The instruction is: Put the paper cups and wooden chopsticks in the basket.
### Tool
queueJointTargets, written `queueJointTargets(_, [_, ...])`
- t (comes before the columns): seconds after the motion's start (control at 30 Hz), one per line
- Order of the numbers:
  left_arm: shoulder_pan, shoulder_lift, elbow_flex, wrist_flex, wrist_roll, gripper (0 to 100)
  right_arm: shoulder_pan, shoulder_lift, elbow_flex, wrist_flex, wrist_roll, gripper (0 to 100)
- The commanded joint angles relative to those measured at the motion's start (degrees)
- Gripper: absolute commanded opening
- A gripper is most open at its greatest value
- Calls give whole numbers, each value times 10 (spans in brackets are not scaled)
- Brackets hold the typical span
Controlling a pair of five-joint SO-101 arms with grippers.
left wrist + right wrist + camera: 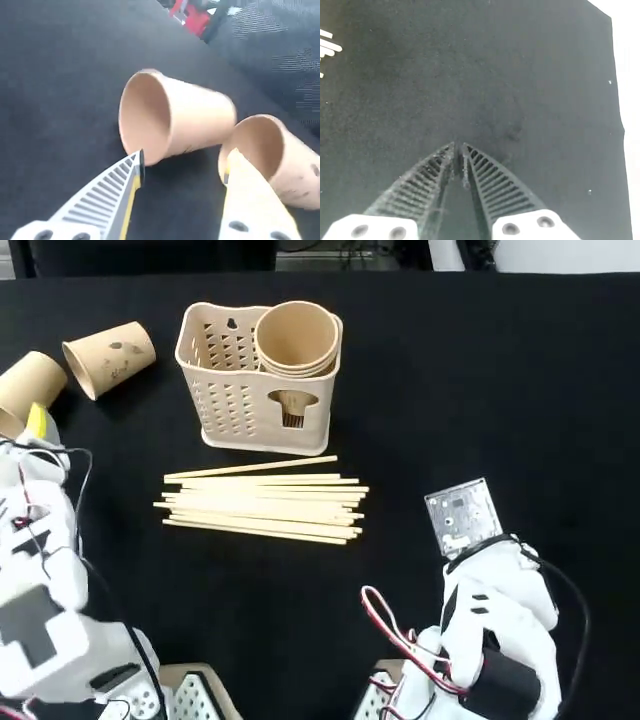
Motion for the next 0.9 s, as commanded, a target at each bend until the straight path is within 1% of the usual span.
queueJointTargets(0.0, [-4, 53, -36, -36, 27, 272, 3, 7, -7, -4, 4, 13])
queueJointTargets(0.1, [-6, 97, -45, -62, 42, 272, 3, 7, -7, -4, 4, 13])
queueJointTargets(0.17, [-5, 117, -43, -95, 42, 272, 3, 7, -7, -4, 4, 13])
queueJointTargets(0.57, [4, 129, 30, -304, 42, 267, 4, 8, -9, -4, 4, 13])
queueJointTargets(0.7, [1, 129, 29, -316, 39, 267, 4, 8, -9, -4, 4, 13])
queueJointTargets(0.8, [-8, 132, -2, -309, 38, 269, 4, 8, -9, -3, 4, 13])
queueJointTargets(0.87, [-17, 142, -33, -279, 39, 268, 5, 9, -9, -3, 4, 13])
